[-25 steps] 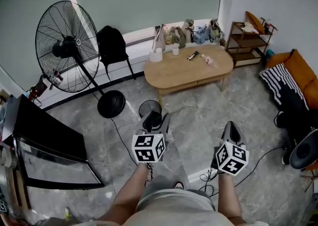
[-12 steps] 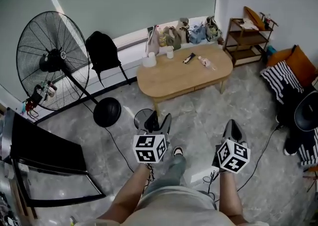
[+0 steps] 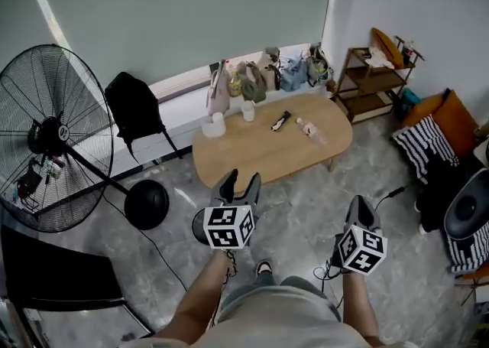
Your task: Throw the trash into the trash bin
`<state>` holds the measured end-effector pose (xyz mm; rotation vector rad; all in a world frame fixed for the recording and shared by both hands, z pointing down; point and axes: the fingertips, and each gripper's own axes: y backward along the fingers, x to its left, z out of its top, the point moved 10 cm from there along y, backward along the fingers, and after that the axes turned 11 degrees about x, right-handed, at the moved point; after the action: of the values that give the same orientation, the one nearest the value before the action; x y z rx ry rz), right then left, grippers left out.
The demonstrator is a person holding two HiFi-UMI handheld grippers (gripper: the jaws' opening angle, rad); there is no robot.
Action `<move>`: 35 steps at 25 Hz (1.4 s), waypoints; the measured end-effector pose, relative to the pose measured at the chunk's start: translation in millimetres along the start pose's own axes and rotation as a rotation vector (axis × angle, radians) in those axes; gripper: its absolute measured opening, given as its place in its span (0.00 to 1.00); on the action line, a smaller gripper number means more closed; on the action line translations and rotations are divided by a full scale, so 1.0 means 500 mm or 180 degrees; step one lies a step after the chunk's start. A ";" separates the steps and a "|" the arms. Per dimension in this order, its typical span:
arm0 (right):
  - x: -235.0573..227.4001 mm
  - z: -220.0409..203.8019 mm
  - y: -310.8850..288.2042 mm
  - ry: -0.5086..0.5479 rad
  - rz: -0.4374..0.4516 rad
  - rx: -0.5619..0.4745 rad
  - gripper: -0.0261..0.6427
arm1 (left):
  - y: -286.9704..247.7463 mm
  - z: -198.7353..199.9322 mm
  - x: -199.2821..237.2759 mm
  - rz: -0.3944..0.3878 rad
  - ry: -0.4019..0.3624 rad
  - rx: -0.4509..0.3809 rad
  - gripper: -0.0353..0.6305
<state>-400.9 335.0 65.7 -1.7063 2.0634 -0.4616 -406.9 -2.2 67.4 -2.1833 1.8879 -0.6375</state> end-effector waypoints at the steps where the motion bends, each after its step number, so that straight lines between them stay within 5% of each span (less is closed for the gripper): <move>1: 0.004 0.013 -0.021 0.0015 -0.0016 0.0007 0.05 | -0.024 0.009 0.013 -0.0002 0.0021 0.0006 0.41; 13: -0.011 0.153 -0.383 0.0055 0.0086 0.0123 0.05 | -0.298 0.037 0.107 0.0194 0.0252 0.0253 0.41; 25: -0.122 0.388 -0.873 0.0256 0.0468 0.0527 0.05 | -0.740 0.170 0.097 0.0398 0.0322 0.0691 0.41; 35: -0.111 0.415 -1.116 0.0401 0.0557 0.0815 0.05 | -0.965 0.197 0.151 0.0333 0.0290 0.0772 0.41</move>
<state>184.3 285.2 176.0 -1.3679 2.1128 -0.7569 75.3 -5.4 192.3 -1.9229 1.8435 -0.9071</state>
